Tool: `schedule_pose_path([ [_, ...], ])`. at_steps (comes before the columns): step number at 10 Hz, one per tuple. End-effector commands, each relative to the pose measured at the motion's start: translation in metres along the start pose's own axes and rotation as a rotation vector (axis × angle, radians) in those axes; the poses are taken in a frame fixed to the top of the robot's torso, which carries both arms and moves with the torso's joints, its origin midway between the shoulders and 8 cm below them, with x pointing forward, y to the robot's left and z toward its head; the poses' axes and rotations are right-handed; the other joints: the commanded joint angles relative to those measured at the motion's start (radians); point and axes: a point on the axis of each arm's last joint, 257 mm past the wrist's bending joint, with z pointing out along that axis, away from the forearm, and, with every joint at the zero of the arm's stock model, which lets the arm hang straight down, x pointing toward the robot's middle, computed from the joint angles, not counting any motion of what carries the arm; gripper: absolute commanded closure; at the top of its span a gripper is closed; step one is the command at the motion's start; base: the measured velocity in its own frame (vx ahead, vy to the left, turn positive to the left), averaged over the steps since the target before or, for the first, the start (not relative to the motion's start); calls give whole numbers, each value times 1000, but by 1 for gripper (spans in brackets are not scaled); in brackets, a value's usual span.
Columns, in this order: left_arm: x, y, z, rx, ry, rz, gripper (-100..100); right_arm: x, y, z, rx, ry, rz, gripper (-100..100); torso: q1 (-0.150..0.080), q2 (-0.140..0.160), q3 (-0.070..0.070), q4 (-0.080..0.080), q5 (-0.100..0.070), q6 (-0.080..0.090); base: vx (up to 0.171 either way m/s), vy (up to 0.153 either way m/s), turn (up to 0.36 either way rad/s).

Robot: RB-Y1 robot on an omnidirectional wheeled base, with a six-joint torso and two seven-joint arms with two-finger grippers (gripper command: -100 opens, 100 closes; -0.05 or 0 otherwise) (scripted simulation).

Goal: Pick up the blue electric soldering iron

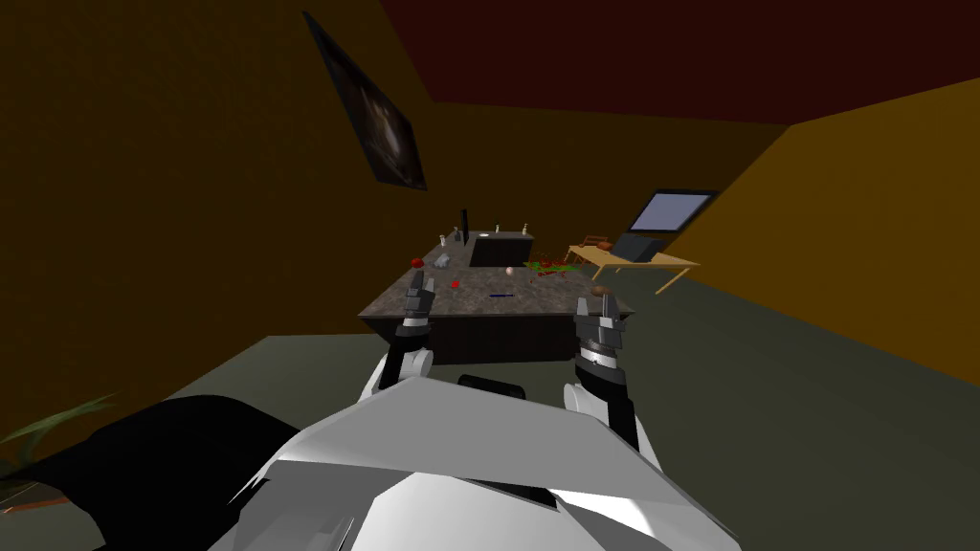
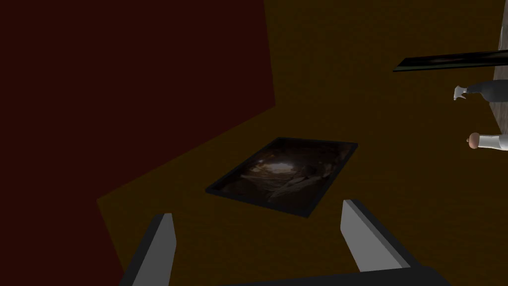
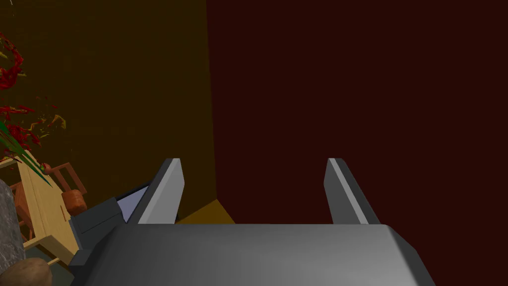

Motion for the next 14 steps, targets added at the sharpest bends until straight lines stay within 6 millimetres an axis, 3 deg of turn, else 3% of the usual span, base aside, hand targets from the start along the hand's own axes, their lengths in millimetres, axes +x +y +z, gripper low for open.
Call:
schedule_pose_path([
  [1,-1,13,1,-45,34,12,-100,0,0,0,0,0,0,0,0,0,0,0,0,0,-25,-2,-135],
  [13,-32,83,1,-307,68,19,-100,0,0,0,0,0,0,0,1,2,1,1,0,0,-38,3,-104],
  [14,-41,91,2,-339,63,16,-100,0,0,0,0,0,0,0,1,2,1,0,0,0,-31,-3,-180],
])
